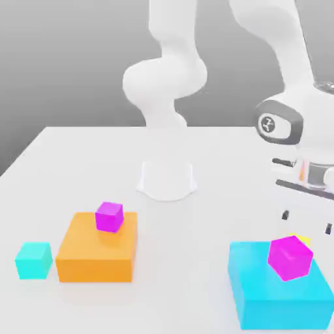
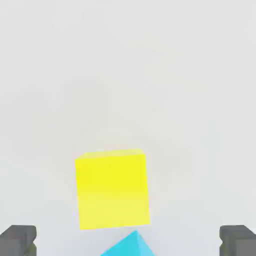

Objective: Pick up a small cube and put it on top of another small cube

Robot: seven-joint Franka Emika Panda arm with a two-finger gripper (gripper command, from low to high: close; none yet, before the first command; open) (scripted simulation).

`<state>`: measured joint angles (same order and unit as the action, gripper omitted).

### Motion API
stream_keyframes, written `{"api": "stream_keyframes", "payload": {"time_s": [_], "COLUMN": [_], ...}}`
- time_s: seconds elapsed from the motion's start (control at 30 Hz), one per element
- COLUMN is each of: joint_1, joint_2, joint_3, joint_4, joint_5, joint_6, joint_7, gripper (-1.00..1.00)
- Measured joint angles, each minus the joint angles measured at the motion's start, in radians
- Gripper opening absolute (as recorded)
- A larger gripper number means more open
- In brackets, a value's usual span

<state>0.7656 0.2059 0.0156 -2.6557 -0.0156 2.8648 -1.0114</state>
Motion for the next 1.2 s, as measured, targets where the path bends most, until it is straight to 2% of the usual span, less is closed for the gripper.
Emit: {"api": "stream_keyframes", "payload": {"time_s": [0.1, 0.13, 0.4, 0.57, 0.9, 0.97, 1.07, 1.1, 1.2], "joint_1": [0.006, 0.006, 0.007, 0.001, -0.164, -0.177, -0.175, -0.175, -0.176], "joint_2": [0.107, 0.14, 0.124, -0.042, -0.253, -0.239, -0.157, -0.141, -0.141], "joint_3": [-0.005, -0.006, -0.006, -0.003, -0.1, -0.104, -0.105, -0.105, -0.105], "joint_4": [0.019, 0.026, 0.022, -0.006, 0.171, 0.183, 0.167, 0.163, 0.163], "joint_5": [-0.007, -0.008, -0.007, 0.005, 0.004, 0.013, 0.027, 0.028, 0.028], "joint_6": [0.085, 0.111, 0.096, -0.041, -0.428, -0.427, -0.33, -0.31, -0.31], "joint_7": [-0.001, 0.0, -0.001, -0.003, 0.33, 0.36, 0.36, 0.36, 0.36], "gripper": [0.0, -1.0, -1.0, -1.0, -1.0, -1.0, -1.0, 1.0, 1.0]}}
